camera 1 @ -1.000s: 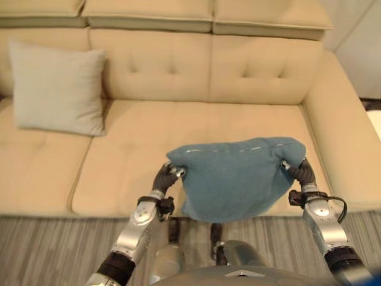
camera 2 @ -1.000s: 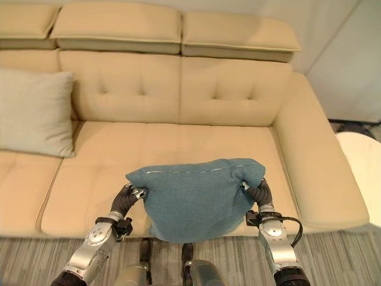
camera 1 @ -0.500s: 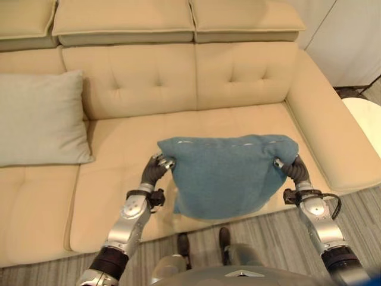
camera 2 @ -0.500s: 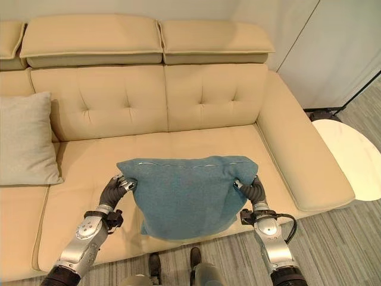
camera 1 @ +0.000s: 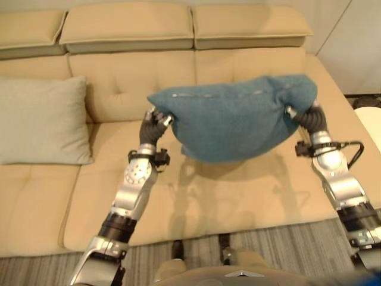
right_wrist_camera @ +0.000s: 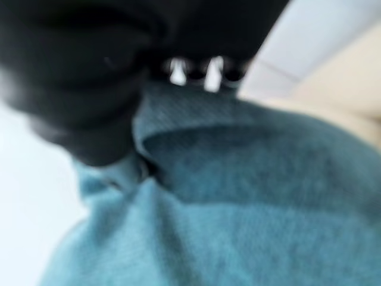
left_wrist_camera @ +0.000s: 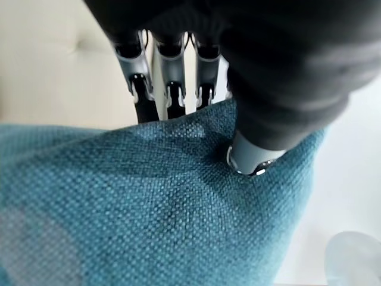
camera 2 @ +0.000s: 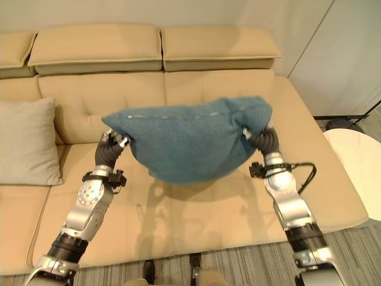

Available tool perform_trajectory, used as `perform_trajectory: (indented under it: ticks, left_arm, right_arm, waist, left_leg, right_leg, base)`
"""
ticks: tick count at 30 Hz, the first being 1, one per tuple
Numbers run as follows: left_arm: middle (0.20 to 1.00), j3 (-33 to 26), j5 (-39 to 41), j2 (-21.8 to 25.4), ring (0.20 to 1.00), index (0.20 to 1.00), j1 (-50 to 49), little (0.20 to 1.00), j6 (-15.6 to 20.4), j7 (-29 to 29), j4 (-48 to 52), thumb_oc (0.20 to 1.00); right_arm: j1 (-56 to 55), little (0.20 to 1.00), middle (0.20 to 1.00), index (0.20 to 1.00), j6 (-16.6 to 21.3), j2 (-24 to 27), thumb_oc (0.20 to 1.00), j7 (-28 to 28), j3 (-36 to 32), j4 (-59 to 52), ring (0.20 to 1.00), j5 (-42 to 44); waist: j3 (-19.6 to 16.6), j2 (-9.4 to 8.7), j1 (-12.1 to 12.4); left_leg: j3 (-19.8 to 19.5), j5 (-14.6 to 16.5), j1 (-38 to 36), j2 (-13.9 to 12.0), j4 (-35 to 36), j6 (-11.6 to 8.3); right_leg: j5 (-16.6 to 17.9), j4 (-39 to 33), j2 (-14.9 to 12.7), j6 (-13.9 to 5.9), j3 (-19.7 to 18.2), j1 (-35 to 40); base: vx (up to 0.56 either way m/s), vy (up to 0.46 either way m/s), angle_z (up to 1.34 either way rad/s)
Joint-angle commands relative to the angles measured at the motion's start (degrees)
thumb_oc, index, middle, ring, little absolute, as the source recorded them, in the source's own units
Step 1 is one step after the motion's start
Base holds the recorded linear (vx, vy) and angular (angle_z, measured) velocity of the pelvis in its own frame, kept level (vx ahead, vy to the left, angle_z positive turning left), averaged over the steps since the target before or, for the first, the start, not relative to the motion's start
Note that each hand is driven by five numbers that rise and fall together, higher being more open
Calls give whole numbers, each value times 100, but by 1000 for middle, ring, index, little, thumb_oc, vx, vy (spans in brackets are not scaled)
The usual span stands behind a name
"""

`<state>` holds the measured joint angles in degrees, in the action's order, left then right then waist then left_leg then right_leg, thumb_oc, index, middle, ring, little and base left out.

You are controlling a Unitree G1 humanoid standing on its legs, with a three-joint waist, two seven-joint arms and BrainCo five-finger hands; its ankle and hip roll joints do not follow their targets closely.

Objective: Pick up all the scattered cushions and arrange them neatly on the sofa.

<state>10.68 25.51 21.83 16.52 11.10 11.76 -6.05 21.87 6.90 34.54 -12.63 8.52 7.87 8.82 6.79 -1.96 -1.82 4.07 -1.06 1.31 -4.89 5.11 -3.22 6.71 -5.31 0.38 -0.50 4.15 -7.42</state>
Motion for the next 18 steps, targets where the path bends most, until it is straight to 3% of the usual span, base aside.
perform_trajectory:
  ticks: [1, 7, 12, 18]
  left_arm:
    - [200, 423, -43, 294, 200, 200, 1088, 200, 734, 129, -141, 200]
    - [200, 1010, 79, 644, 200, 200, 2983, 200, 889, 546, -1259, 200]
    - [200, 1528, 130, 928, 200, 200, 4369, 200, 937, 711, -2484, 200]
    - [200, 1632, 177, 963, 200, 200, 4621, 200, 951, 712, -2704, 200]
  right_arm:
    - [748, 200, 200, 200, 537, -143, 200, -131, 341, -2, 200, 183]
    - [2631, 200, 200, 200, 515, 143, 200, -504, 1050, 1090, 200, 489]
    - [3897, 200, 200, 200, 547, 102, 200, -807, 1550, 2179, 200, 669]
    - [4174, 200, 200, 200, 559, 40, 200, -860, 1709, 2479, 200, 734]
  waist:
    - [-243, -352, 153]
    - [214, -294, 206]
    - [411, -128, 156]
    - [496, -47, 141]
  left_leg:
    - [-68, 326, 138, 318, -235, 65]
    - [-179, 154, 973, 331, -451, -5]
    - [-257, -39, 1633, 352, -556, -63]
    - [-260, -64, 1738, 361, -527, -78]
  right_leg:
    - [-544, 395, -499, -623, -87, 127]
    - [-470, 586, -507, -599, 24, -565]
    - [-439, 907, -589, -596, 92, -1271]
    - [-464, 993, -595, -599, 79, -1440]
  base:
    - [-96, -26, 10]
    - [-155, -22, 27]
    - [-75, 7, 18]
    - [-3, 8, 2]
